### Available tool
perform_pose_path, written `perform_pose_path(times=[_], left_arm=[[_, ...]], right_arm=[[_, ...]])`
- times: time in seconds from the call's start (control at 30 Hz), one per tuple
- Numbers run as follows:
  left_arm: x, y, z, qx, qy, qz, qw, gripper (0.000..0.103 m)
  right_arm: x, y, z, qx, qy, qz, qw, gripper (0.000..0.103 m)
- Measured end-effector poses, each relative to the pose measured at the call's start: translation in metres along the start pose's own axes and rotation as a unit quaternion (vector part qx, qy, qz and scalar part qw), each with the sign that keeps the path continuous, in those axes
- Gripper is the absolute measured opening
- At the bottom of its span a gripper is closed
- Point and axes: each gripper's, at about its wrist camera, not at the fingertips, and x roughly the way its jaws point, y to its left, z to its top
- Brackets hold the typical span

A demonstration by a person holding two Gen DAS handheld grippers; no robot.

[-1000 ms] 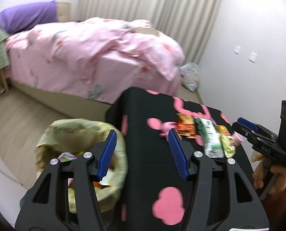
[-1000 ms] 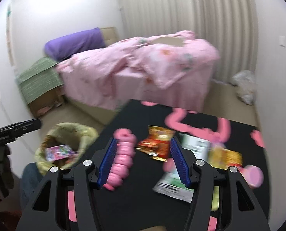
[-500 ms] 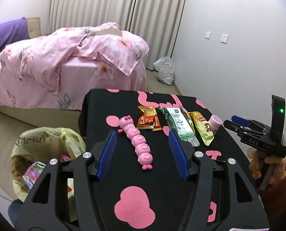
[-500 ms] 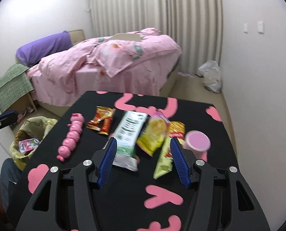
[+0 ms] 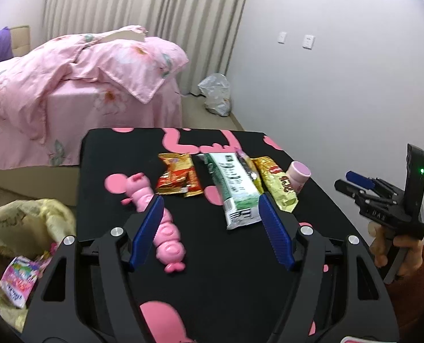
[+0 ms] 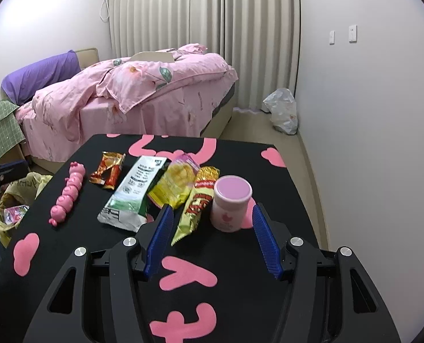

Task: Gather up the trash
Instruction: 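Move both tools back to the table and grasp the green milk carton with the left tool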

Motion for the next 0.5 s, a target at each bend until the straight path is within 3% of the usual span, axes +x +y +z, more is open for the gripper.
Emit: perform_pose_path(times=[0.23,0.5], left_arm=[[0.078,-0.026,0.013,0.007,0.071,-0.031,0.9969,0.065],[0.181,-0.033,0.029,-0.028,0.133,0.034,0.9901,0.065]], right_arm=[[0.023,-0.009,-0.018,0.015,0.03,0.0,0.999,0.055],[0.03,-0.019,-0.03,0.03,0.047,0.0,0.998,0.055]])
